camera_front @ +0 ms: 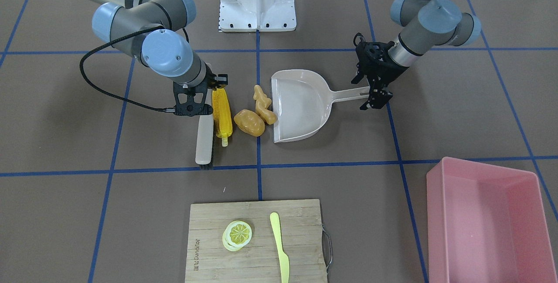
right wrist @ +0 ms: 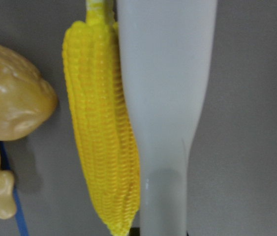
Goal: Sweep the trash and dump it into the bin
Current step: 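Push the corn cob toward the dustpan with the brush in the right gripper, then lift the brush with the right gripper and reposition it behind the corn and potato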
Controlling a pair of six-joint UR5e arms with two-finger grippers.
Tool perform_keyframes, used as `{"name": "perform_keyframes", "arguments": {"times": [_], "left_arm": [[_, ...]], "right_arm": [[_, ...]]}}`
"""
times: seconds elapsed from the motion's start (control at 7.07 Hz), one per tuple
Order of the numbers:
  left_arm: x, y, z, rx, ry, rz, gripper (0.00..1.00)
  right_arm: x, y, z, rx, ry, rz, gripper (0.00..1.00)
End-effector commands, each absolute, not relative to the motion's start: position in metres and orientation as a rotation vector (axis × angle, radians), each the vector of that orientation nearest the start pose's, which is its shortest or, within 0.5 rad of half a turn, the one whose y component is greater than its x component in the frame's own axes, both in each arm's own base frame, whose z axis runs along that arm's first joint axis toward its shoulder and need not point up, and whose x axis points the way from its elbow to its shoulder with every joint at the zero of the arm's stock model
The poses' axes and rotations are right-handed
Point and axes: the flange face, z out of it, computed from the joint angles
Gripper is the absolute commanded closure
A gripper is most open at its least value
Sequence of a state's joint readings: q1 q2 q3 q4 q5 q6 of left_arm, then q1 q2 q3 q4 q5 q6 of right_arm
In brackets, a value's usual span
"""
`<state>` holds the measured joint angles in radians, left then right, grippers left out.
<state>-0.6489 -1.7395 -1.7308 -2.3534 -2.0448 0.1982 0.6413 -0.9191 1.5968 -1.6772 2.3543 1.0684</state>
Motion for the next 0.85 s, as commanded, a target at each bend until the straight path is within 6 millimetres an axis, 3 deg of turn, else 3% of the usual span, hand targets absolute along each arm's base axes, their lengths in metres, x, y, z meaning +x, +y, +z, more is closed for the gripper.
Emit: {"name": "perform_keyframes", "arguments": {"times": [0.0,0.14,0.28,0.42,0.71], "left_arm": [[0.398,-0.412,0.403,0.947,0.848,1.239,0.03],[0.397,-0.412,0.403,0.955,0.851,1.238,0.03],[0.397,-0.412,0.403,0.954,0.851,1.237,0.03],[0.395,-0.411,0.398,0.963,0.854,1.234,0.03],[0.394,-0.410,0.397,0.967,0.856,1.233,0.03]], "right_arm": [[-0.505,-0.476,0.240,-0.371,-0.956,-0.035,1.00],[-0.460,-0.504,0.252,-0.394,-0.959,0.027,1.00],[-0.437,-0.483,0.248,-0.403,-0.939,0.014,1.00],[-0.427,-0.454,0.254,-0.411,-0.909,-0.044,1.00],[-0.479,-0.371,0.259,-0.429,-0.764,-0.153,1.00]]}}
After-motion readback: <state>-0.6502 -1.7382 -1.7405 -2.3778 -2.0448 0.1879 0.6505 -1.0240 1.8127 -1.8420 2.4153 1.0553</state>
